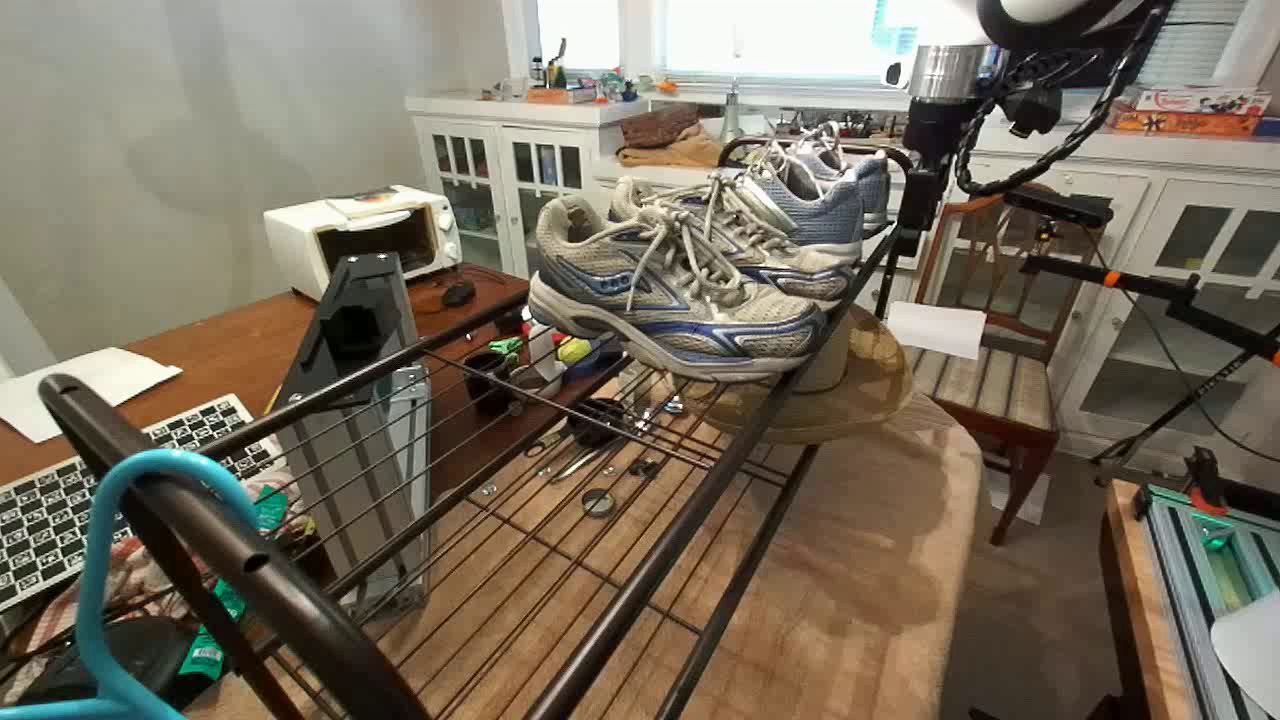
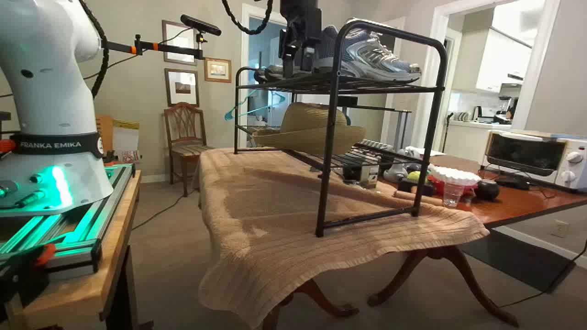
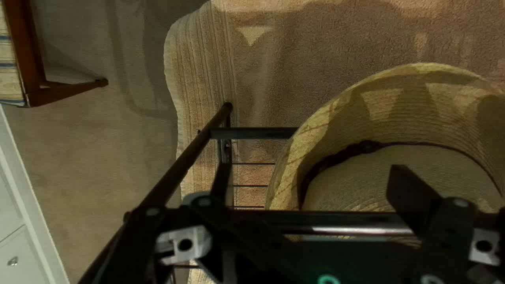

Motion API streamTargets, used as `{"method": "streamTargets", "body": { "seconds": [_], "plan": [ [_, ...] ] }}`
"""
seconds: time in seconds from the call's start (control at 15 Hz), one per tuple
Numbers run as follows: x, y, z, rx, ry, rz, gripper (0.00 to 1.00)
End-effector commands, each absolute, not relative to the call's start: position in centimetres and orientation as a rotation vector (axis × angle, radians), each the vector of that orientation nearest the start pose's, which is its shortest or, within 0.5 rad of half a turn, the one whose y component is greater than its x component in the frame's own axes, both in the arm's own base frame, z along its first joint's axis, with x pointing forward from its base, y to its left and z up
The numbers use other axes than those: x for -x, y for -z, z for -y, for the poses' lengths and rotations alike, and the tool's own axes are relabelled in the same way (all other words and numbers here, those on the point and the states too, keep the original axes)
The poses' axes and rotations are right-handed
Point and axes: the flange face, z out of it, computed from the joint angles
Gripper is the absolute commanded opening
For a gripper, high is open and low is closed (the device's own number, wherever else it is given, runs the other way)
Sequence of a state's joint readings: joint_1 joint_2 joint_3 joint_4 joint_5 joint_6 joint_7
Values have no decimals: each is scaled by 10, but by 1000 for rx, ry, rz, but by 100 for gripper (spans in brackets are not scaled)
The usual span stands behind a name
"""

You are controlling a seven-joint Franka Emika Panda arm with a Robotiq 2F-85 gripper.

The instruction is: Move the blue pair of shoes to the left

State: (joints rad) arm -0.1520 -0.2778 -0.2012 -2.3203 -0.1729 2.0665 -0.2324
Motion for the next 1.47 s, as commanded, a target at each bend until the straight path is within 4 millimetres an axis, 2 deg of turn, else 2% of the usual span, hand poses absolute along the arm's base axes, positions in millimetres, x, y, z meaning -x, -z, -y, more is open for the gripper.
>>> {"method": "streamTargets", "body": {
  "seconds": [0.0,0.73,1.2,1.4],
  "plan": [
    [-431,-452,172,3241,-14,-54,100],
    [-431,-453,169,3238,-11,-29,100],
    [-442,-484,100,3212,66,269,100],
    [-440,-492,84,3209,84,294,100]
  ]
}}
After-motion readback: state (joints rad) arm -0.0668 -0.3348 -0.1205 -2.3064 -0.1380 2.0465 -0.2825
